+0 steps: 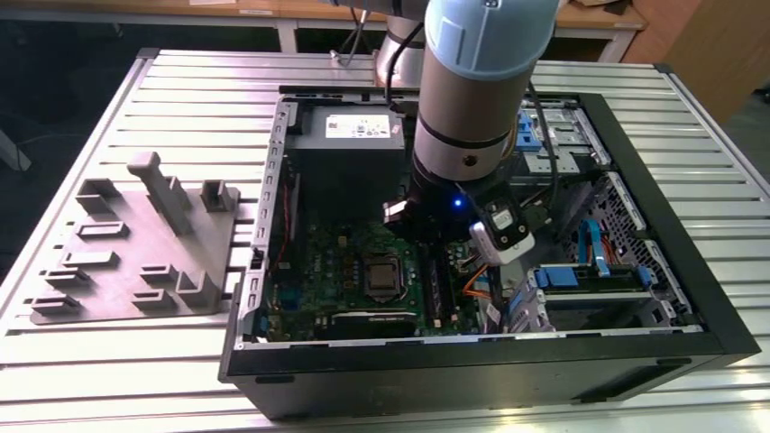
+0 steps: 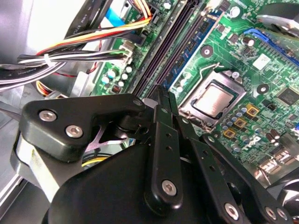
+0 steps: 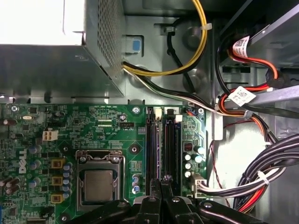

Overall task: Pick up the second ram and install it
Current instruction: 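Insert the second ram into the second slot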

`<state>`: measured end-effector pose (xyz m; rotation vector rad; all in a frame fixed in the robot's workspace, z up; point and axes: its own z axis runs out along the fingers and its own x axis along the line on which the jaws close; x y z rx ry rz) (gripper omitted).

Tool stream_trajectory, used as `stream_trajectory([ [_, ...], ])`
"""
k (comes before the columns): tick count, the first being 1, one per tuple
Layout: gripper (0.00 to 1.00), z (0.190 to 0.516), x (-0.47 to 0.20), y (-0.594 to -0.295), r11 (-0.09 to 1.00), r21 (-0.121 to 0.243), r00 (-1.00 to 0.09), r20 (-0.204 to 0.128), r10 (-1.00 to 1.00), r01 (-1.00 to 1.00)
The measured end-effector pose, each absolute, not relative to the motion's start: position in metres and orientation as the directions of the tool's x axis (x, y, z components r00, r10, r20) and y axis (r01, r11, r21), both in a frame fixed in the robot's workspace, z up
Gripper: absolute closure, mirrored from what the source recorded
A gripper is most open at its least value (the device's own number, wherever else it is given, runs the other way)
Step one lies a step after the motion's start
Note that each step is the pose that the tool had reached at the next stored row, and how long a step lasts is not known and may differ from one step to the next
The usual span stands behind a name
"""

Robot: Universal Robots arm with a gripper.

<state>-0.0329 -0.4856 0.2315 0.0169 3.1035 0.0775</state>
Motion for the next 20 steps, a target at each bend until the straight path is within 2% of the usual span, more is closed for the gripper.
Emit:
stream_trajectory([
  [20, 0.89, 0.2268, -0.0329, -0.486, 0.998, 0.056, -0.999, -0.037, 0.013, 0.011],
])
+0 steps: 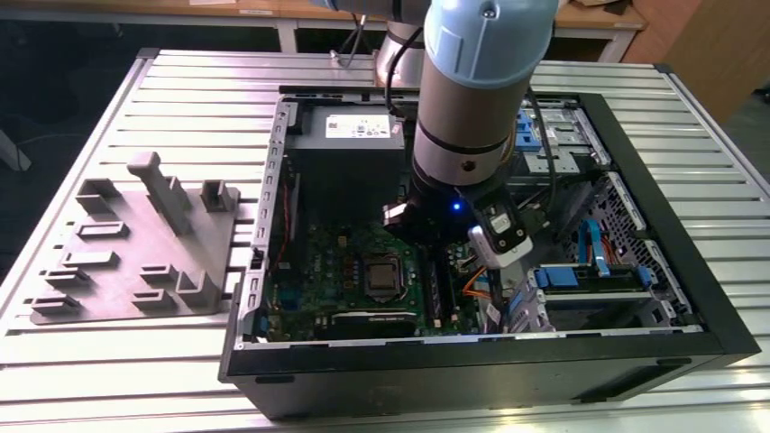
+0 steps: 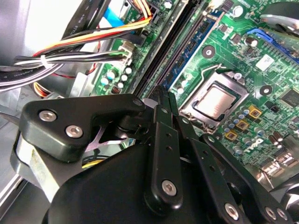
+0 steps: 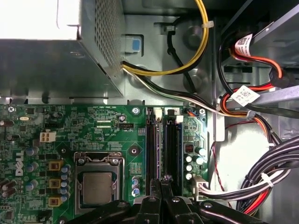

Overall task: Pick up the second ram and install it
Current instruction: 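Insert the second ram into the second slot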

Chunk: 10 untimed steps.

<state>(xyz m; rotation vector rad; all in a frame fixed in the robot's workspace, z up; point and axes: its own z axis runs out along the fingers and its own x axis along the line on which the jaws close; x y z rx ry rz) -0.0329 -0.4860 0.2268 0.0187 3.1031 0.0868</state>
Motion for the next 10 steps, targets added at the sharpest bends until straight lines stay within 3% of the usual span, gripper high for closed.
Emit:
stream_trajectory([
  [10, 0.89, 0.2243, -0.0329, -0.4861, 0.998, 0.057, -0.999, -0.037, 0.014, 0.012],
])
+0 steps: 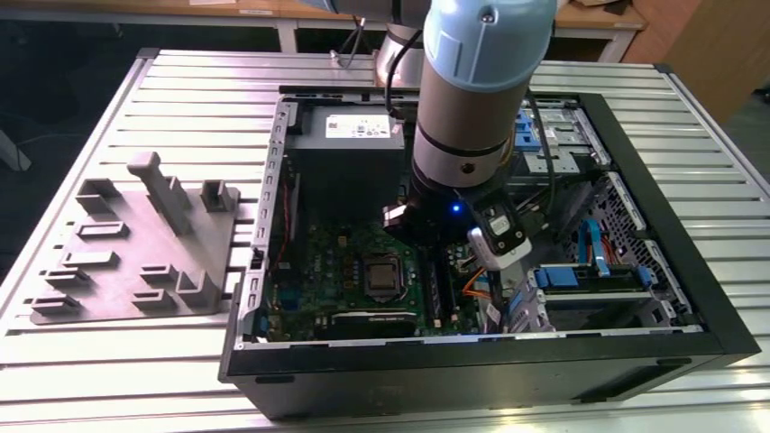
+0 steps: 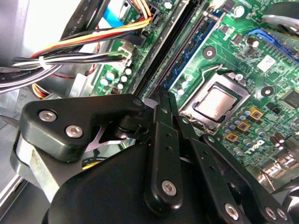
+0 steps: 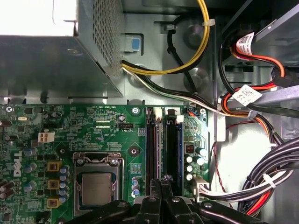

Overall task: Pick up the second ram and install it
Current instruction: 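Insert the second ram into the second slot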

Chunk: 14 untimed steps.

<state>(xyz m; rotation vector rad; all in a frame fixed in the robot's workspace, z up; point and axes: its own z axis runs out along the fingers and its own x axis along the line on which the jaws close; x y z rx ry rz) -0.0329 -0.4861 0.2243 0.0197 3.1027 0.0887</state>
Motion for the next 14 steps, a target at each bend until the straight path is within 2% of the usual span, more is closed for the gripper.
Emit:
stream_trajectory([
  [14, 0.89, 0.2245, -0.0331, -0.4868, 0.998, 0.067, -0.999, -0.037, 0.014, 0.012],
])
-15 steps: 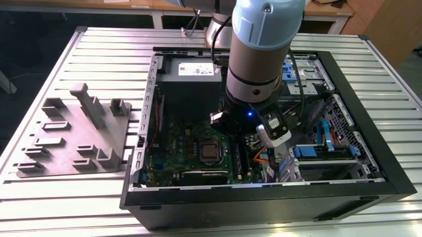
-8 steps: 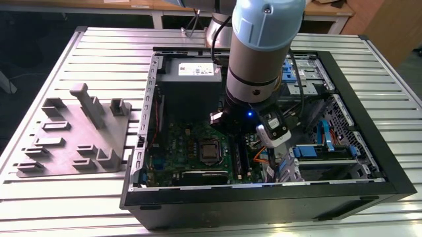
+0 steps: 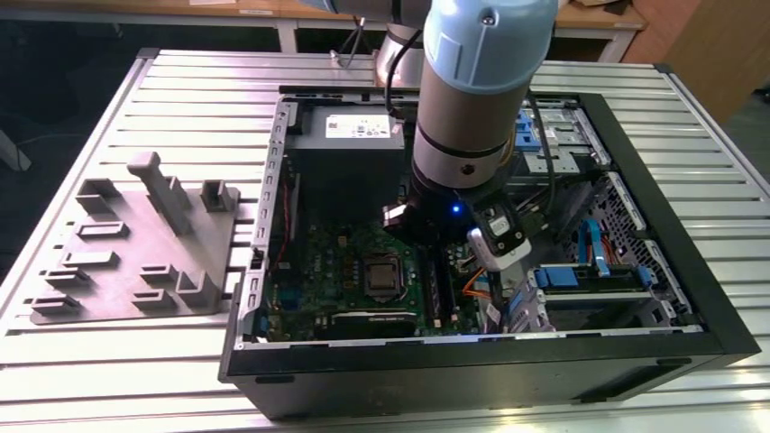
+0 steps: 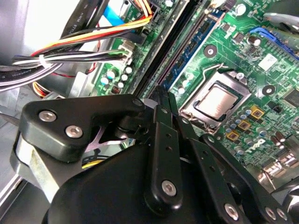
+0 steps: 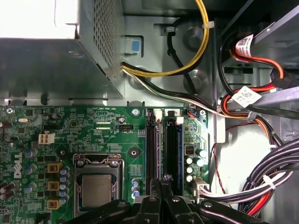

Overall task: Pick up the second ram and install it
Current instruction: 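Insert the second ram into the second slot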

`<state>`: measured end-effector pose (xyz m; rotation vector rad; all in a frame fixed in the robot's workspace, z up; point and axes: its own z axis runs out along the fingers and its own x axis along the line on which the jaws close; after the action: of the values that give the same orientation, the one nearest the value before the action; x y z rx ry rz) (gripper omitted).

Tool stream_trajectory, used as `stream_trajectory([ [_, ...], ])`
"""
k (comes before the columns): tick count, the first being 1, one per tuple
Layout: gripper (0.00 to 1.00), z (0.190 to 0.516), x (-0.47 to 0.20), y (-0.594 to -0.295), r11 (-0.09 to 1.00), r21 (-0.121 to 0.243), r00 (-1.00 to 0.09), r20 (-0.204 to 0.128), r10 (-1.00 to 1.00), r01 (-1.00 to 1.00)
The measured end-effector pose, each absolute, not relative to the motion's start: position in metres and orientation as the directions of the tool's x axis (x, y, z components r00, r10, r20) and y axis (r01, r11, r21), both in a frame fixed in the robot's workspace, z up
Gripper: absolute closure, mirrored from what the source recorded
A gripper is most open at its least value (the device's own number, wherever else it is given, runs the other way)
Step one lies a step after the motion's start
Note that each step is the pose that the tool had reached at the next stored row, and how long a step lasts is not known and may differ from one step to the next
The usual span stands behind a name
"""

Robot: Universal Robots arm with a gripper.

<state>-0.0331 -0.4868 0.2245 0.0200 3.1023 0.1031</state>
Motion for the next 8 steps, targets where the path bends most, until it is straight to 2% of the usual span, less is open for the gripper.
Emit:
stream_trajectory([
  [8, 0.89, 0.2238, -0.0333, -0.4876, 0.998, 0.067, -0.999, -0.037, 0.014, 0.012],
])
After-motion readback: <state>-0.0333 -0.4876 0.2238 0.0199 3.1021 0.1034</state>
